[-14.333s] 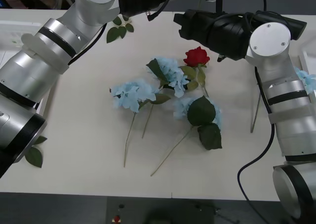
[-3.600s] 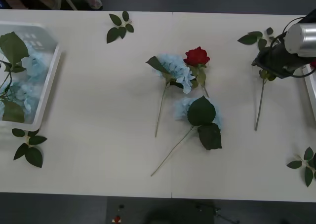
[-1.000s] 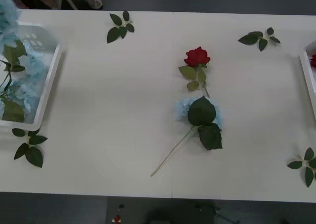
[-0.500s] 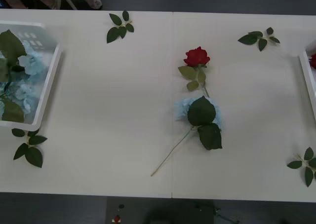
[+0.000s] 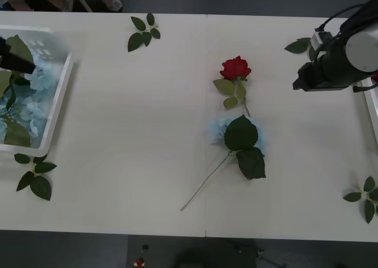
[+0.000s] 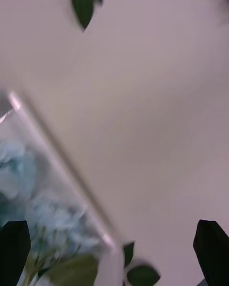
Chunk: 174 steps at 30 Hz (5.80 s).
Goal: Put the red flowers into the right box and the blue flowers into the left box
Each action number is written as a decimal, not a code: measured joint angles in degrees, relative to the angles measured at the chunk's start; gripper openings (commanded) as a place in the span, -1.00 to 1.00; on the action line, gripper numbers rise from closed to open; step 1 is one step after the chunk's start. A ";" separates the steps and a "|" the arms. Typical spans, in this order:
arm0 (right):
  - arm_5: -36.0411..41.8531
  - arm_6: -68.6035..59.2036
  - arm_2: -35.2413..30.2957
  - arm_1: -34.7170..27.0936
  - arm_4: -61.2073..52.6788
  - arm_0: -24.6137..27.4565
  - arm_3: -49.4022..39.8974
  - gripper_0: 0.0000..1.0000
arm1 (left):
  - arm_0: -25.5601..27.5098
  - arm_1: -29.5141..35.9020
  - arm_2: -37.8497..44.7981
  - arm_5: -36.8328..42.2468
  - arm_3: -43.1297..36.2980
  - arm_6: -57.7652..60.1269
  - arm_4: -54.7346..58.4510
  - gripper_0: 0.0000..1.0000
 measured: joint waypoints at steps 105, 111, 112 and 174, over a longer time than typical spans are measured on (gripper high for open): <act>-22.54 30.91 -7.77 -0.58 20.71 -4.71 52.65 -1.00 | -2.05 10.52 -27.34 -15.44 -10.91 19.30 -33.55 1.00; -26.55 28.00 -7.77 1.08 22.20 -4.71 52.59 -0.08 | -3.69 12.59 -19.21 -15.20 -16.28 4.96 -3.84 1.00; -27.20 28.00 -7.77 1.13 22.19 -4.71 52.58 0.17 | -3.31 11.17 -17.75 -15.25 -16.56 4.96 -1.72 1.00; 7.44 89.76 -22.01 13.46 -52.48 8.62 -1.04 0.51 | 18.30 -12.82 -8.29 -44.94 -33.37 -11.22 4.98 1.00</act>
